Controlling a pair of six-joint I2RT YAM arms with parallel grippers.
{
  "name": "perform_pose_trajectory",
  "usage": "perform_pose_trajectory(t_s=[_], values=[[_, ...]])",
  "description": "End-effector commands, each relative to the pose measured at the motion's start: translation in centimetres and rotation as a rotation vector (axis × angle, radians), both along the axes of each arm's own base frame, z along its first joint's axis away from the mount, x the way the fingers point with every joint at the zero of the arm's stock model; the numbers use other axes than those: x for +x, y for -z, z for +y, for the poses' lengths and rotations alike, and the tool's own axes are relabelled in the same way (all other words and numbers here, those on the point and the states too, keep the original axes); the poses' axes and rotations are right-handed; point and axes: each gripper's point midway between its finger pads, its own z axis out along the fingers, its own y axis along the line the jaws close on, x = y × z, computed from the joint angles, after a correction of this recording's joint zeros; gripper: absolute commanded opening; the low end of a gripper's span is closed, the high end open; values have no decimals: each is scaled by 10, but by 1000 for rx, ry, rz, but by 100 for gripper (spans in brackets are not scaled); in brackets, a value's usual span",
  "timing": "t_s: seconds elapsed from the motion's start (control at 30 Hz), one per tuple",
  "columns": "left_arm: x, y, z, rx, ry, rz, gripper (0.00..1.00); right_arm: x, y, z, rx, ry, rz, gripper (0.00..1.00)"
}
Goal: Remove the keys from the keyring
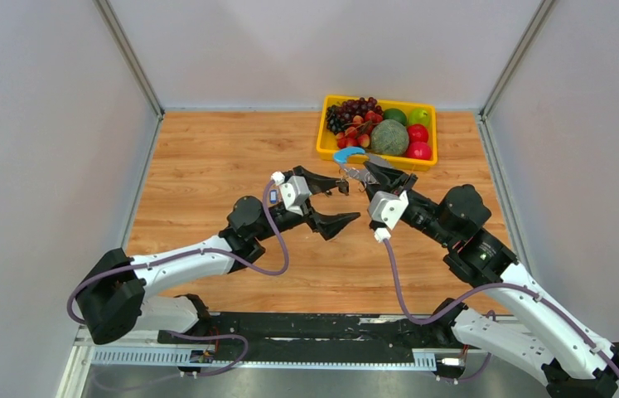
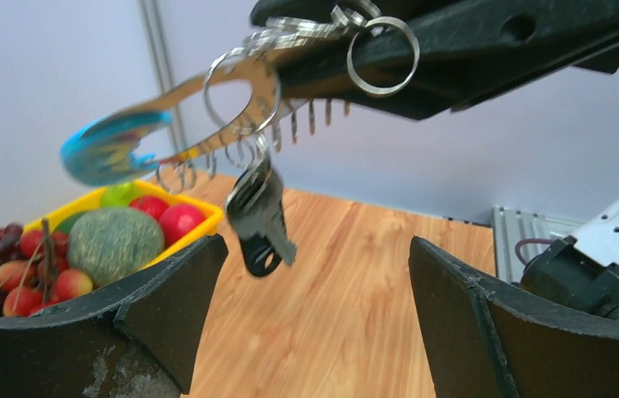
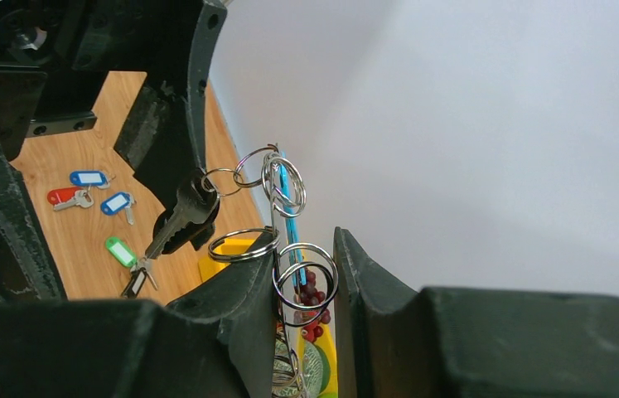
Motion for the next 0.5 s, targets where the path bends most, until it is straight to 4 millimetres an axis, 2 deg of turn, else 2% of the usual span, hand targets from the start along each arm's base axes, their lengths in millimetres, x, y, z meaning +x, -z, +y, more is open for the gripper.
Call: perform_pose_trajectory(t_s=[0.0,0.2,0.27,0.37,0.47], values=[[-13,-39,-9,-70,89,-108,90,-8,-28,-1,44,-25,-108,0],[0,-39,-6,-67,21,-111,88,-10,-26,0,42,-39,-111,0],[1,-43,-5,-72,15,-116,83,-11,-27,1,43,-44,-111,0],[8,-45,-1,-70,-22,-97,69,-11,-27,1,42,-45,-114,0],[11,-43,1,-54,-42,-92,62,-11,-26,1,40,-44,-114,0]])
